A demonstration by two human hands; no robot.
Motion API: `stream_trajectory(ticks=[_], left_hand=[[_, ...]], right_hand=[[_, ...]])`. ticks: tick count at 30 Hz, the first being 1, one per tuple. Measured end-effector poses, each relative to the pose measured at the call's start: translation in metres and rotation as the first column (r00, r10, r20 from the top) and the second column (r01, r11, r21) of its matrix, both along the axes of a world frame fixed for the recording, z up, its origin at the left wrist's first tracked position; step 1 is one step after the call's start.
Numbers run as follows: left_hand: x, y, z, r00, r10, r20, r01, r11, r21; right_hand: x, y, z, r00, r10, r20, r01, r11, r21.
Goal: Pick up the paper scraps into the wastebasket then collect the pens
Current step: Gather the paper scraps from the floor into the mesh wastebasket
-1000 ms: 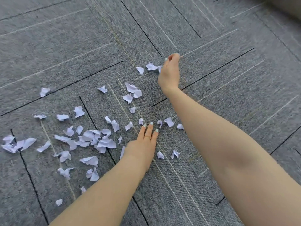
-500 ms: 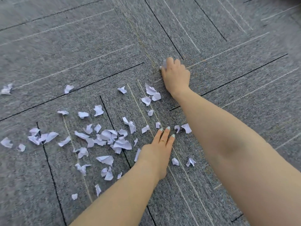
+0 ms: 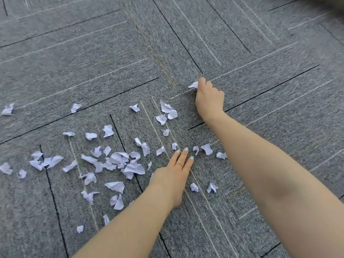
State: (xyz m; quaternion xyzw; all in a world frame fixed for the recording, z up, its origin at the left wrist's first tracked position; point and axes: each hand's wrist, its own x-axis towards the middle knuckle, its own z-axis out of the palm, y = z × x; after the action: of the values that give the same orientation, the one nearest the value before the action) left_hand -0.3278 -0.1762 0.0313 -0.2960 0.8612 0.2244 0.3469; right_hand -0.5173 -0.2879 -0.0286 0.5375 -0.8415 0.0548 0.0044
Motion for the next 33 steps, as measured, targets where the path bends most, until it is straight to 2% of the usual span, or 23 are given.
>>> stream_trajectory(ticks=[2,4,7,11,14,18,24,26,28,31,33], left_hand=[[0.001,0.0,0.001,1.0,0.009,-0.001,-0.009,1.0,-0.002],[0.001,0.0,0.001,1.0,0.015,-0.005,-0.015,1.0,0.001],[-0.002,-0.001,-0.001,0.999,0.037,-0.002,-0.037,0.999,0.027],[-0.004,-0.004,0.003,0.998,0.056,-0.014,-0.055,0.996,0.076],[0.016,-0.007,0.016,0.992,0.039,-0.119,-0.03,0.997,0.073],[0.082,-0.015,0.038,0.939,0.033,-0.341,-0.073,0.992,-0.105],[0.205,-0.062,0.105,0.925,0.089,-0.368,-0.227,0.909,-0.349],[0.242,-0.072,0.14,0.904,0.109,-0.414,-0.293,0.863,-0.411],[0.275,-0.075,0.174,0.815,0.148,-0.56,-0.439,0.788,-0.431],[0.323,-0.079,0.223,0.545,0.157,-0.823,-0.739,0.554,-0.384],[0.357,-0.089,0.245,0.434,0.213,-0.875,-0.867,0.361,-0.342]], right_hand=[[-0.003,0.009,0.003,0.996,-0.04,0.084,0.042,0.999,-0.019],[-0.005,0.021,0.006,0.955,-0.113,0.275,0.133,0.989,-0.057],[0.001,0.043,0.018,0.782,-0.182,0.596,0.324,0.936,-0.138],[0.024,0.073,0.051,0.611,-0.038,0.79,0.357,0.905,-0.232],[0.048,0.089,0.076,0.539,0.062,0.84,0.296,0.92,-0.258],[0.086,0.091,0.11,0.509,0.115,0.853,0.22,0.941,-0.258],[0.193,0.047,0.174,0.457,0.334,0.825,0.006,0.926,-0.378],[0.249,0.031,0.206,0.439,0.468,0.767,-0.12,0.876,-0.467],[0.311,0.016,0.238,0.384,0.571,0.725,-0.233,0.82,-0.523],[0.397,-0.005,0.28,0.28,0.657,0.7,-0.37,0.747,-0.553],[0.444,-0.014,0.304,0.291,0.7,0.652,-0.446,0.703,-0.554]])
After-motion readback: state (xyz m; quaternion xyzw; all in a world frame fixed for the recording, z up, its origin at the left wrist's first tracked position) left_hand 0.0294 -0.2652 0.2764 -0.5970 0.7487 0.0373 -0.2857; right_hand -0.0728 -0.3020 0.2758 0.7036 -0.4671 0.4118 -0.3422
